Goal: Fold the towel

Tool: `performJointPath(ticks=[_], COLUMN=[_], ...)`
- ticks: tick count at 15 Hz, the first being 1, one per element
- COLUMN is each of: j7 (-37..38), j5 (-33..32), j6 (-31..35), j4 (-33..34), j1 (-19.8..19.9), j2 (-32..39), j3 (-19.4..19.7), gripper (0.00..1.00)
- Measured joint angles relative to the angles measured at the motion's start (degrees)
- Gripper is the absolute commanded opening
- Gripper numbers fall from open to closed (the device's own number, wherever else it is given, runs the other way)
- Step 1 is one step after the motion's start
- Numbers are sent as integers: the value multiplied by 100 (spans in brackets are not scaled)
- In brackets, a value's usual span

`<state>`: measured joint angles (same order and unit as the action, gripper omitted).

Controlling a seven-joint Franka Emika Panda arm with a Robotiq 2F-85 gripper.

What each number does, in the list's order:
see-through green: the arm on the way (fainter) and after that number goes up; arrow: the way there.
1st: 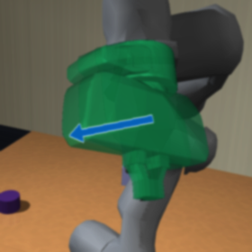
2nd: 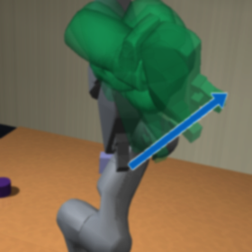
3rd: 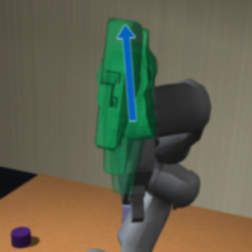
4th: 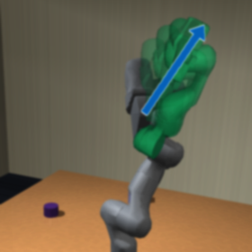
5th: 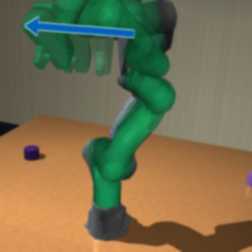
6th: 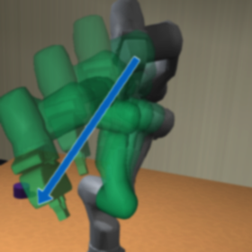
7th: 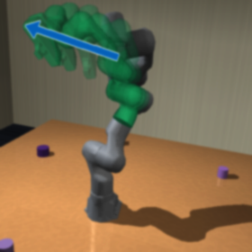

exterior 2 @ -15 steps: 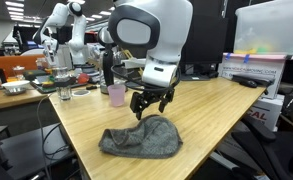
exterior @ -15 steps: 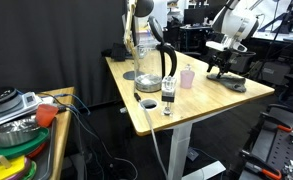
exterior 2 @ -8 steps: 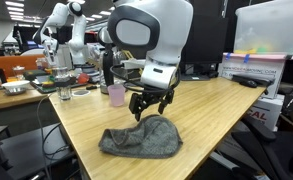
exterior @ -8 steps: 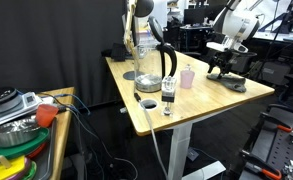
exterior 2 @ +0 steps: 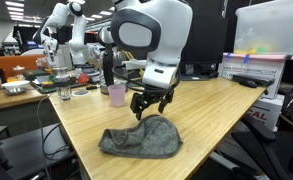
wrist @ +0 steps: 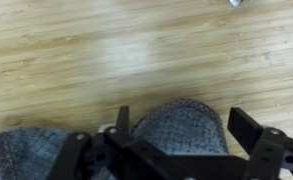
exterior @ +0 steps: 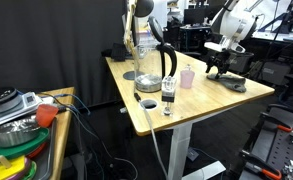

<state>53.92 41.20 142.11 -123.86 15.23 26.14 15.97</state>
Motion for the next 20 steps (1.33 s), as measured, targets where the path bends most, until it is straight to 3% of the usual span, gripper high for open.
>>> performJointPath(ticks=[7, 8, 9, 10, 14, 17, 20], j7=[40, 49, 54, 56, 58, 62, 69], j5=[-6, -7, -8, -9, -10, -10, -10], j6=[0, -4, -11, -20, -50, -106, -175], j4=[130, 131, 131, 131, 158, 220, 238], j1=[1, 3, 3, 3, 4, 5, 8], j2=[170, 173, 179, 185, 211, 211, 212], j3=[-12, -12, -12, -12, -12, -11, -11], gripper=[100, 94, 77, 66, 41, 42, 49])
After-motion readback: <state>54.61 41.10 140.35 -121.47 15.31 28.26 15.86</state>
